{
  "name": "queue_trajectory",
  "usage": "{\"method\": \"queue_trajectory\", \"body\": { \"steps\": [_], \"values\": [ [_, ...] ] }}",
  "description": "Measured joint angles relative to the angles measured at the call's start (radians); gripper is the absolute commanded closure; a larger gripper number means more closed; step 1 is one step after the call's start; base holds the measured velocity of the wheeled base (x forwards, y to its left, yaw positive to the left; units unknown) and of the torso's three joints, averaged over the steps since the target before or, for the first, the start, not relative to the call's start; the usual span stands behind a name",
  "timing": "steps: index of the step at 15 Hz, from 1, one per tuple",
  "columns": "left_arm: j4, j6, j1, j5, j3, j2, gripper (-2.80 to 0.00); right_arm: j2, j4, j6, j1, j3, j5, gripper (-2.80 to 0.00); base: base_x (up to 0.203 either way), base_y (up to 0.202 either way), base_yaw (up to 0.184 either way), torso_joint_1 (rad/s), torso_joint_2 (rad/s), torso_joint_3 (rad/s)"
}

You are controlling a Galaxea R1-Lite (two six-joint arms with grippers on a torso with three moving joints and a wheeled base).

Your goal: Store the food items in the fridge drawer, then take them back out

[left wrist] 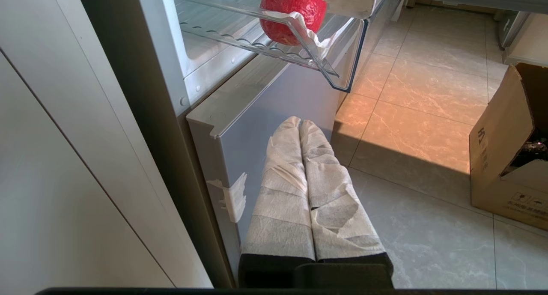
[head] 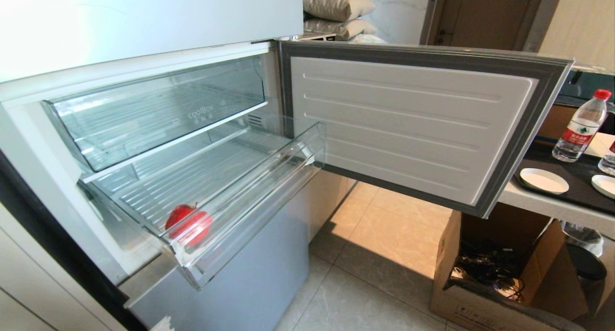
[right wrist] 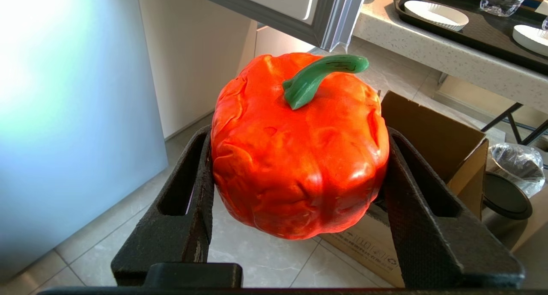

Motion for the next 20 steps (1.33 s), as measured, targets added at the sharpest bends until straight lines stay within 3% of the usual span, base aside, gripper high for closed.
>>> {"method": "queue_trajectory", "body": {
  "steps": [3,17,20],
  "values": [
    [0.000,0.000,0.000,0.000,0.000,0.000,0.00,-0.002,0.002,0.003,-0.001,0.000,-0.008,0.00,-0.002,-0.001,0.056,0.001,0.00,0.003],
    [0.000,0.000,0.000,0.000,0.000,0.000,0.00,-0.002,0.002,0.015,0.000,0.000,-0.011,0.00,0.003,-0.007,0.175,0.002,0.00,0.004],
    [0.000,0.000,0.000,0.000,0.000,0.000,0.00,0.002,-0.002,0.017,0.000,0.000,-0.003,0.00,0.000,-0.003,0.073,0.000,0.00,0.003]
  ]
}}
